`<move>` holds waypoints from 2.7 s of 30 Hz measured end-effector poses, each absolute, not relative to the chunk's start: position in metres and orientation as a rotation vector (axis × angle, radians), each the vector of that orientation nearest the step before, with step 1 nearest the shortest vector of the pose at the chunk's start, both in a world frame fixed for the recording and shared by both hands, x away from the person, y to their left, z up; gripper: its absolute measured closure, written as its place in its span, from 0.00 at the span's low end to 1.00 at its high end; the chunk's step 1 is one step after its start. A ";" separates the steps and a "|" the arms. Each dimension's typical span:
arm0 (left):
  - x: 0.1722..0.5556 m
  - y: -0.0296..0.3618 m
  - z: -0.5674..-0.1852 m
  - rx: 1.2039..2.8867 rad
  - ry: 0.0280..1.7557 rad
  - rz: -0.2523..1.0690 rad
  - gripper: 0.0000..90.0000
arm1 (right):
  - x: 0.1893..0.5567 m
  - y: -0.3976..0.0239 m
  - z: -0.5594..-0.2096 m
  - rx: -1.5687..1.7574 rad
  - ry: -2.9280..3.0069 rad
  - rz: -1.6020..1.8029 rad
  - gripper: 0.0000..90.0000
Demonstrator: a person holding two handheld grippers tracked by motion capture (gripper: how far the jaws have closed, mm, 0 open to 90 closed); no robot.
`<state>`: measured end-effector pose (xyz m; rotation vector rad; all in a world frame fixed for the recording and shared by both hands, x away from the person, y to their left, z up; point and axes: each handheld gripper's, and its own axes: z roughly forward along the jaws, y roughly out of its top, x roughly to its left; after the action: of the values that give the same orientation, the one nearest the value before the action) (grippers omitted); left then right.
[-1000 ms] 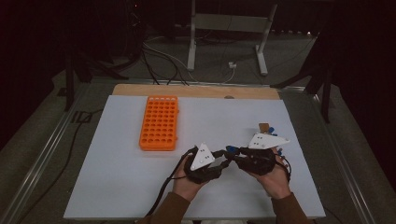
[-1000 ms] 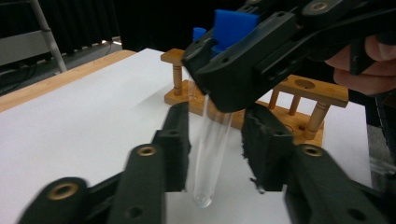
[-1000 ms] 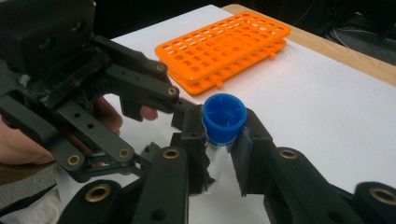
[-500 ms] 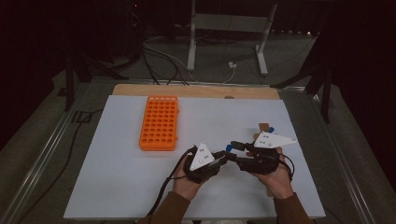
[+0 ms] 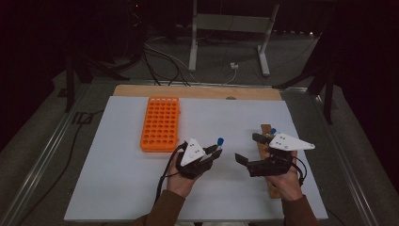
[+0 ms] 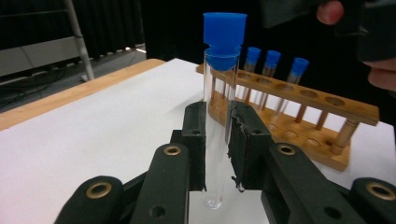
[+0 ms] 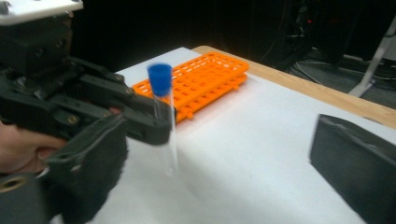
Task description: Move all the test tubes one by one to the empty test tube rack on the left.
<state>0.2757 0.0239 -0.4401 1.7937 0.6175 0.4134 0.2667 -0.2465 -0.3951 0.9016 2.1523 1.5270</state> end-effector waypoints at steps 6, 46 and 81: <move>0.281 0.042 -0.436 1.758 0.655 0.436 0.87 | 0.265 -0.254 -0.397 0.911 2.115 1.502 0.00; 0.326 0.133 -0.476 1.708 0.978 0.618 0.87 | 0.264 -0.267 -0.397 0.919 2.091 1.512 0.00; 0.329 0.136 -0.504 1.821 1.060 0.554 0.71 | 0.262 -0.268 -0.397 0.907 2.102 1.519 0.00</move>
<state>0.3290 0.1363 -0.5036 1.8214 1.0605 0.5541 0.2622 -0.2683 -0.3967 0.9065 2.1025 1.5191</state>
